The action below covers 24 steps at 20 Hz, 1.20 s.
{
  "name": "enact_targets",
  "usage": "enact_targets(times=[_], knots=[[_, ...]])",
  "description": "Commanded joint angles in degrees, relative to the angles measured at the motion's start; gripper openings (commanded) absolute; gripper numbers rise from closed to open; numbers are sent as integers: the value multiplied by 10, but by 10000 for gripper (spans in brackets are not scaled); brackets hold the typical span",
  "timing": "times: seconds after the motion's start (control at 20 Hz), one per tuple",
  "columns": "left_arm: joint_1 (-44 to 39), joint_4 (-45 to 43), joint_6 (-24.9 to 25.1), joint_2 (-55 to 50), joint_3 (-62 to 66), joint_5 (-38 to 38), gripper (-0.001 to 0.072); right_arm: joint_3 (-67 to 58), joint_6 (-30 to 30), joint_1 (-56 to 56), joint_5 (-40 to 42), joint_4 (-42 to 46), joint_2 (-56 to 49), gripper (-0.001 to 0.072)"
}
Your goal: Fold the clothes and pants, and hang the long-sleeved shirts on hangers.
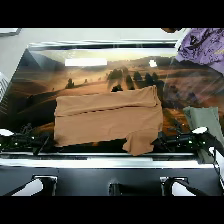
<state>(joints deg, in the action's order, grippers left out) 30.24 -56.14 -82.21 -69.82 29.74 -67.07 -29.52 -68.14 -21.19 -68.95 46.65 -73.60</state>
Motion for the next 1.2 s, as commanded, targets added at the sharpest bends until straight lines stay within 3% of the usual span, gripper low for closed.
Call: enact_targets(times=[0.0,0.2,0.5,0.75,0.9,1.15], knots=[[-2,1,0,-1,1,7,16,-1,0,0,-8,0,2,25],[-2,-22,-38,26,15,-26,13,-1,-15,0,-16,10,57,23],[-2,-146,-178,188,42,-81,13,-1,-98,0,-109,61,244,23],[-6,-155,-182,259,42,-96,13,-5,-154,0,-187,73,402,22],[-37,-155,-181,249,43,-43,13,-23,-154,0,-171,79,405,21],[-73,-155,-182,201,54,36,12,-48,-104,1,-103,43,293,21]])
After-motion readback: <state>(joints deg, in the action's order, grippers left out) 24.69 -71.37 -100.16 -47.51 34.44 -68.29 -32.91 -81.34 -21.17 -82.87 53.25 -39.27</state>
